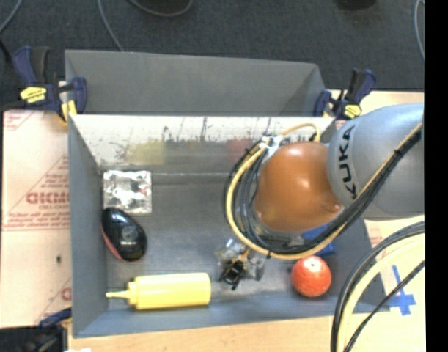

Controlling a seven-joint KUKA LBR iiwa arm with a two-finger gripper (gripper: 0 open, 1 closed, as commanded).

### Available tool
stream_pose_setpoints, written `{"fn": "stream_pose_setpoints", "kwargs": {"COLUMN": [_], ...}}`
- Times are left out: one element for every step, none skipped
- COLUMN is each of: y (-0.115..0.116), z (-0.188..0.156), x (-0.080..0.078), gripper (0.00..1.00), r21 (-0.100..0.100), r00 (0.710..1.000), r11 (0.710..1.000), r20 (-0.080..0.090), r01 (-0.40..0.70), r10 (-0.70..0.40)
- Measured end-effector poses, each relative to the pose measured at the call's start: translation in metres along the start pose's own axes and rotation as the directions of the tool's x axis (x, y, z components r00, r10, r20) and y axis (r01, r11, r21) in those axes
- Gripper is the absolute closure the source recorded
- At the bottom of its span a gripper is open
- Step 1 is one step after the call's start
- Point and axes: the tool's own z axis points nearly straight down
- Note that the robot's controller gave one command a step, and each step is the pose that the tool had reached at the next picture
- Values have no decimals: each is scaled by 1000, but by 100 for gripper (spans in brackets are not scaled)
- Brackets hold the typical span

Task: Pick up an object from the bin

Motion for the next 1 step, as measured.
{"fn": "stream_pose_setpoints", "kwargs": {"y": [0], "z": [-7], "x": [0], "gripper": [100], "r21": [0], "r00": [1000], "r11": [1000], "r20": [0], "r01": [-2], "r10": [2]}}
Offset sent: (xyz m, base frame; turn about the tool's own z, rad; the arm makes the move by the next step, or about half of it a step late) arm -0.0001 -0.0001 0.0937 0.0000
